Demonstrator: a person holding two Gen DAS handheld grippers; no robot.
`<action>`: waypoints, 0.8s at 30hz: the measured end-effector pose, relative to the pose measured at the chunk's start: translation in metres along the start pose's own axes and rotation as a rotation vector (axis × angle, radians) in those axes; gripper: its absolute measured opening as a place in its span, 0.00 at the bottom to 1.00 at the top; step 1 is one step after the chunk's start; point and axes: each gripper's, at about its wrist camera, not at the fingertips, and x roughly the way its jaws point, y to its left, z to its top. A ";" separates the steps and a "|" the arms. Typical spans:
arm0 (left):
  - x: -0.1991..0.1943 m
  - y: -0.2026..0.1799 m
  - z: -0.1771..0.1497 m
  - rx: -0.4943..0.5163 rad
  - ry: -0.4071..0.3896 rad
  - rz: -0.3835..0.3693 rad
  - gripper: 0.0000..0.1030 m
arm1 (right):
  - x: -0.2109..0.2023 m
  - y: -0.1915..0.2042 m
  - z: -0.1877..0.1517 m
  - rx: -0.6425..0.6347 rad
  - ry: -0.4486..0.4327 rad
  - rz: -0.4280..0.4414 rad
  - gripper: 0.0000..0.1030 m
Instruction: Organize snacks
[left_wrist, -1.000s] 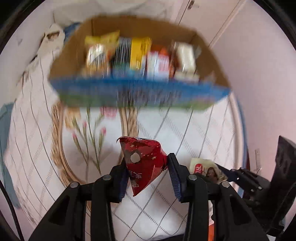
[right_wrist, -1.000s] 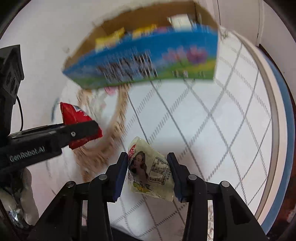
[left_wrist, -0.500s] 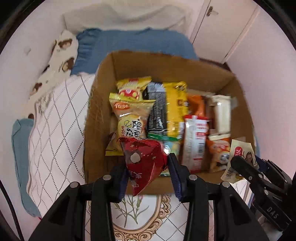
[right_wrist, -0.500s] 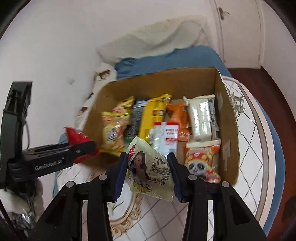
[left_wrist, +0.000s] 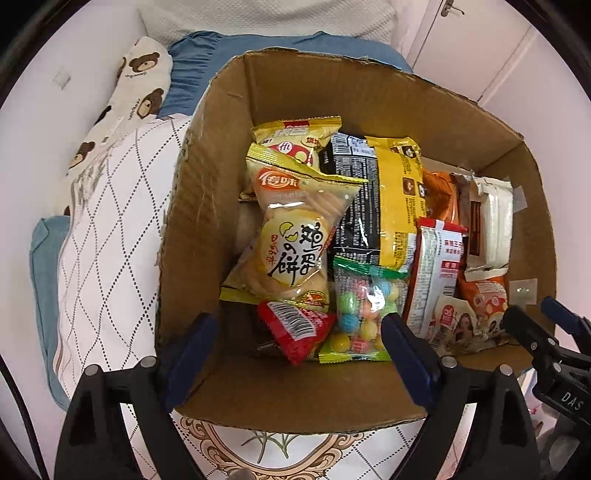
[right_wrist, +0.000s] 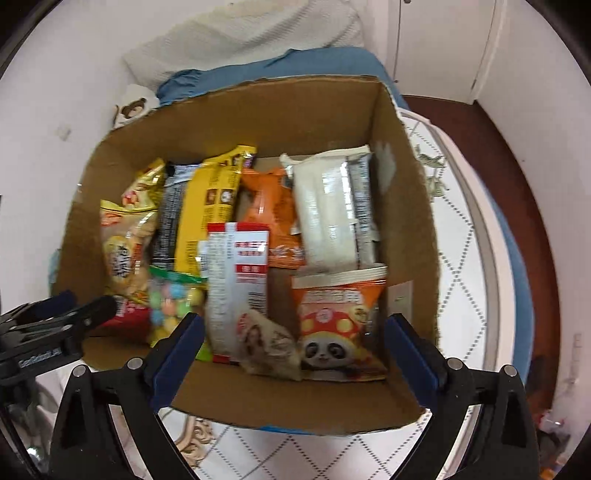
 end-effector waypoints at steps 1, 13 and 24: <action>-0.001 -0.001 -0.001 0.003 -0.004 0.005 0.90 | 0.000 0.000 -0.001 -0.003 0.002 -0.015 0.97; -0.029 -0.003 -0.009 0.009 -0.100 0.007 0.94 | -0.021 0.005 -0.011 -0.019 -0.054 -0.067 0.98; -0.086 -0.010 -0.047 0.032 -0.258 0.039 0.94 | -0.076 0.006 -0.043 -0.029 -0.195 -0.074 0.98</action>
